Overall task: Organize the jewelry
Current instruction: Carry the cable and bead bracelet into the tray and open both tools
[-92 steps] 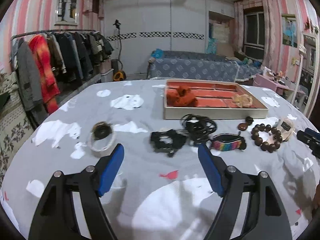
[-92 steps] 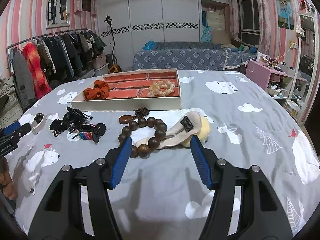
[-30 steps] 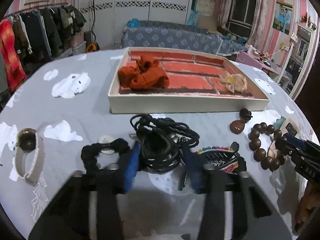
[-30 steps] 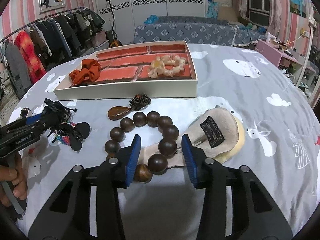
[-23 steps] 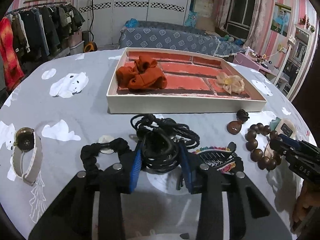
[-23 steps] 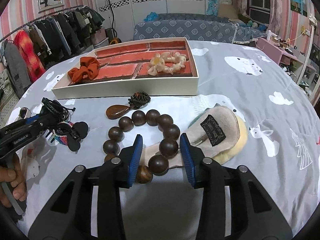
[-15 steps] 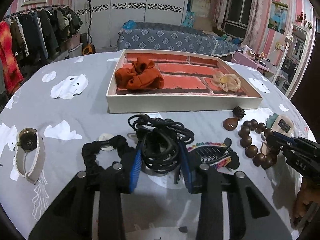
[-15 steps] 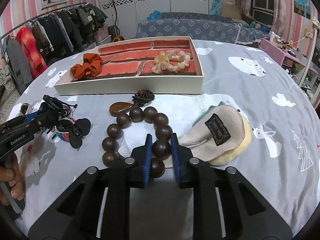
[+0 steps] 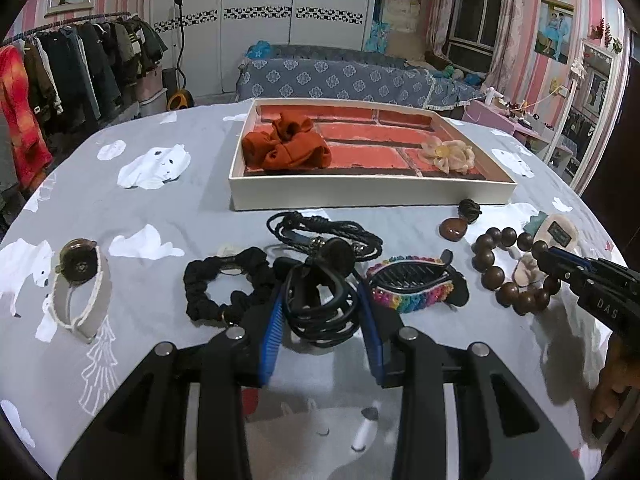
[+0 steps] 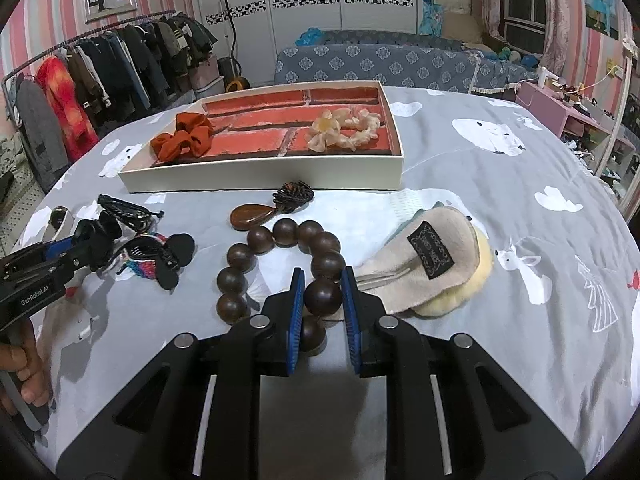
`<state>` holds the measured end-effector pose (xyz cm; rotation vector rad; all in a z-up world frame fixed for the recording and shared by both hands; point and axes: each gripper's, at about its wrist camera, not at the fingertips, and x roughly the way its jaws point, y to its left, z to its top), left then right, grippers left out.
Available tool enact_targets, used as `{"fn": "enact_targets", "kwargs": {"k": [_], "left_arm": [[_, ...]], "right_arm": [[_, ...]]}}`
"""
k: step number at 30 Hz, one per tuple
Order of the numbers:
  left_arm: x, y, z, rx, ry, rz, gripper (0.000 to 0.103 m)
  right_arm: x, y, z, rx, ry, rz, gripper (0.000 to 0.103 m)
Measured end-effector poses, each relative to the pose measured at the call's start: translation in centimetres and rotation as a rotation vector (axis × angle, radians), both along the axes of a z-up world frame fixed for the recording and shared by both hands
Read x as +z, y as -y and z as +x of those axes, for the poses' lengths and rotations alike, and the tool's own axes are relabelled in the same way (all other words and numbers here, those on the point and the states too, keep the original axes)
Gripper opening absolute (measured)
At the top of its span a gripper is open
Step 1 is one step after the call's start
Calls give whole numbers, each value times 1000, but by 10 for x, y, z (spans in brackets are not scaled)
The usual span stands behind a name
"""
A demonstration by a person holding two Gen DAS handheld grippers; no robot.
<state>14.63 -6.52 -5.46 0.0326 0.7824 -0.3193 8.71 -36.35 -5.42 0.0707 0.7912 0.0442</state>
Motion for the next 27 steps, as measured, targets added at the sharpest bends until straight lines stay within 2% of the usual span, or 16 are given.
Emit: {"fn": "enact_targets", "kwargs": {"k": [6, 13, 27], "left_arm": [[8, -5, -17, 13, 24, 4, 35], [15, -10, -33, 24, 39, 5, 35], [66, -15, -45, 30, 163, -12, 35]], "right_arm": [[9, -5, -14, 0, 40, -15, 19], [11, 0, -23, -8, 49, 29, 19], [67, -9, -41, 7, 204, 7, 19]]}}
